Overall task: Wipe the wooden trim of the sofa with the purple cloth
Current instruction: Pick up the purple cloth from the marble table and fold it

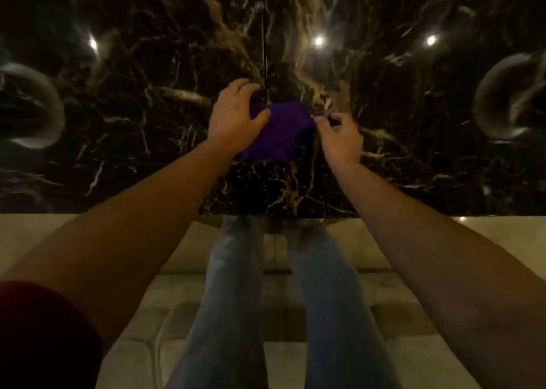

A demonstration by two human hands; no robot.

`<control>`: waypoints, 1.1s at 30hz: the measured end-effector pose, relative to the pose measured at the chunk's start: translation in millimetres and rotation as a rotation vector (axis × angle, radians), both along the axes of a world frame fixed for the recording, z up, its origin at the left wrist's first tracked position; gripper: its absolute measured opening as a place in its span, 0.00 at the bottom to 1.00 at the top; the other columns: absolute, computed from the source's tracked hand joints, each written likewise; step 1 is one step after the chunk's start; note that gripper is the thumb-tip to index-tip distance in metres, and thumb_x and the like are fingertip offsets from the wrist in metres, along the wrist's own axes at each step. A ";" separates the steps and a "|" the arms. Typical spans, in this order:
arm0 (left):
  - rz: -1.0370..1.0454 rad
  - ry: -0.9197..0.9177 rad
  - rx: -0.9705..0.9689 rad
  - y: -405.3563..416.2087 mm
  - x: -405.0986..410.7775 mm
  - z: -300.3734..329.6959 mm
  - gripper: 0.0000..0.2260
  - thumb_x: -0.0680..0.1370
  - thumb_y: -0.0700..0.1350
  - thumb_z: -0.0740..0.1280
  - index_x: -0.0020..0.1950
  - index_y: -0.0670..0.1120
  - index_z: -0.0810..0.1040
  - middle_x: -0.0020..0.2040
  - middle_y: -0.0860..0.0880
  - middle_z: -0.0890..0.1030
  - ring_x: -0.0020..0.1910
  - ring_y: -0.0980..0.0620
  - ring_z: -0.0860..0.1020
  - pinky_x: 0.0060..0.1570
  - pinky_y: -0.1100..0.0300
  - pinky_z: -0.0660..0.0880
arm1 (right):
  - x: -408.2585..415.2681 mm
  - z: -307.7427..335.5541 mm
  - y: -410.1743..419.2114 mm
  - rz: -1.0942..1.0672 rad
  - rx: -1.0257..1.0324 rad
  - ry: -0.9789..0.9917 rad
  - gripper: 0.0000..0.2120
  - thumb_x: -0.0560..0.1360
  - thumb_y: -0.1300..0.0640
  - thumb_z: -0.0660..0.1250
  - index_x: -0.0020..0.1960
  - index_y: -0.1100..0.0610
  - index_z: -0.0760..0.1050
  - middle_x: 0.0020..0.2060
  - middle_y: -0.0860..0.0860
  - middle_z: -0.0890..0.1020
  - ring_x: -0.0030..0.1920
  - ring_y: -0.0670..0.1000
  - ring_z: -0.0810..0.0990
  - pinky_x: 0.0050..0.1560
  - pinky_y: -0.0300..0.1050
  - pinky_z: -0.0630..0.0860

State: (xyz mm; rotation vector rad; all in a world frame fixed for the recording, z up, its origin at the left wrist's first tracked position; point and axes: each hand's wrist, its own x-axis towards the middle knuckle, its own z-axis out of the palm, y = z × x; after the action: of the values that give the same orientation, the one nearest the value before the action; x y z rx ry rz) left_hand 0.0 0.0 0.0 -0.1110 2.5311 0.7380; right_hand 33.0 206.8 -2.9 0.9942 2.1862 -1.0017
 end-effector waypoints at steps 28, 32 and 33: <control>0.059 0.026 0.086 7.1 53.4 275.7 0.24 0.74 0.48 0.76 0.68 0.48 0.75 0.55 0.50 0.79 0.52 0.51 0.78 0.53 0.54 0.77 | 27.3 223.7 3.3 -0.230 -0.884 -0.097 0.15 0.82 0.44 0.68 0.57 0.55 0.82 0.46 0.55 0.87 0.46 0.55 0.89 0.50 0.58 0.87; -0.049 0.274 -0.008 18.6 74.5 378.2 0.27 0.70 0.48 0.77 0.68 0.50 0.75 0.57 0.48 0.76 0.52 0.52 0.77 0.48 0.58 0.73 | 44.9 333.9 -17.4 -0.219 -1.017 0.086 0.15 0.81 0.45 0.70 0.61 0.54 0.83 0.54 0.55 0.87 0.53 0.55 0.87 0.56 0.60 0.86; -0.073 0.315 -0.014 23.8 83.3 400.9 0.27 0.70 0.49 0.77 0.68 0.50 0.75 0.57 0.48 0.76 0.52 0.51 0.77 0.49 0.58 0.73 | 51.8 357.5 -20.5 -0.221 -1.036 0.140 0.14 0.80 0.44 0.70 0.59 0.52 0.84 0.54 0.54 0.88 0.52 0.54 0.87 0.54 0.59 0.86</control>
State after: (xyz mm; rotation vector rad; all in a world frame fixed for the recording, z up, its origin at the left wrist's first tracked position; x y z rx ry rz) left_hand 83.3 23.8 400.9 0.1007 2.8207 0.7585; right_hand 84.8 186.3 354.6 0.6478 1.2965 -2.0299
